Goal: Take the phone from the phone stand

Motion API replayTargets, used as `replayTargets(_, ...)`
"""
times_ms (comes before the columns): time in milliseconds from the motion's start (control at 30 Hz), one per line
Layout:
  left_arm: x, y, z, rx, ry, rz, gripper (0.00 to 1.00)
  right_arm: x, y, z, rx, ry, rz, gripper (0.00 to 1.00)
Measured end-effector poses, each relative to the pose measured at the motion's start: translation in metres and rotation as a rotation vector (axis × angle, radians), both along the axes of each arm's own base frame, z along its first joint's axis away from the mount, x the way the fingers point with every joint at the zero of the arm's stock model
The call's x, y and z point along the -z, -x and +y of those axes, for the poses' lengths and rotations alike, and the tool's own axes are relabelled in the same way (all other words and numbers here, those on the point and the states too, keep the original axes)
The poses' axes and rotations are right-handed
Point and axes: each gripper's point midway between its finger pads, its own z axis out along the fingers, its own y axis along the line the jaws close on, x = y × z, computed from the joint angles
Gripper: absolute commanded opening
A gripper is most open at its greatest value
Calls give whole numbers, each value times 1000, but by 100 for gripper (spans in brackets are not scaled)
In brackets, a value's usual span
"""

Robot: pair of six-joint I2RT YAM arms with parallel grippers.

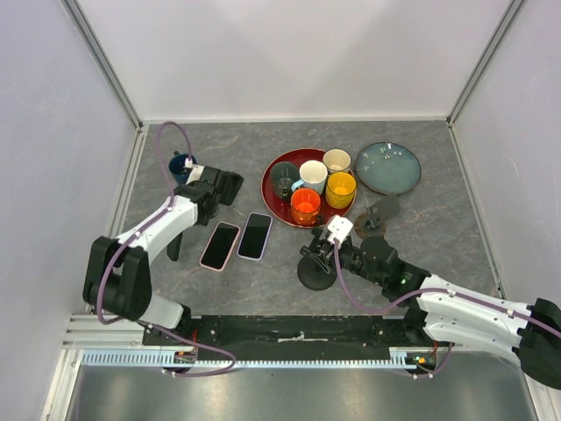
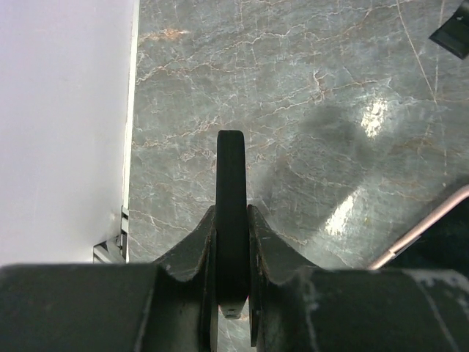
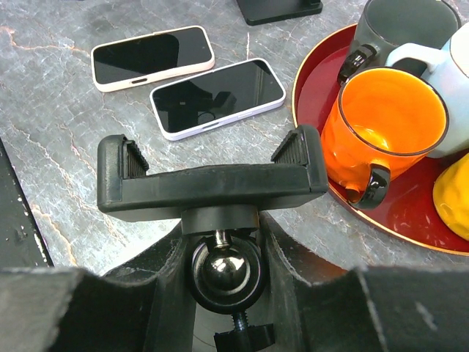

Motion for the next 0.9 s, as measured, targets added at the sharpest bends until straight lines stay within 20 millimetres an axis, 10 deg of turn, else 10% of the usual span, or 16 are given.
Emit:
replayTargets(333,42,-22,2,-4,-93,174,9,-1,1,-2,3,-14,-3,0)
replayTargets(900,56,-18,-6,23,-41,237,46,-1,-2,-20,92,-8,8,0)
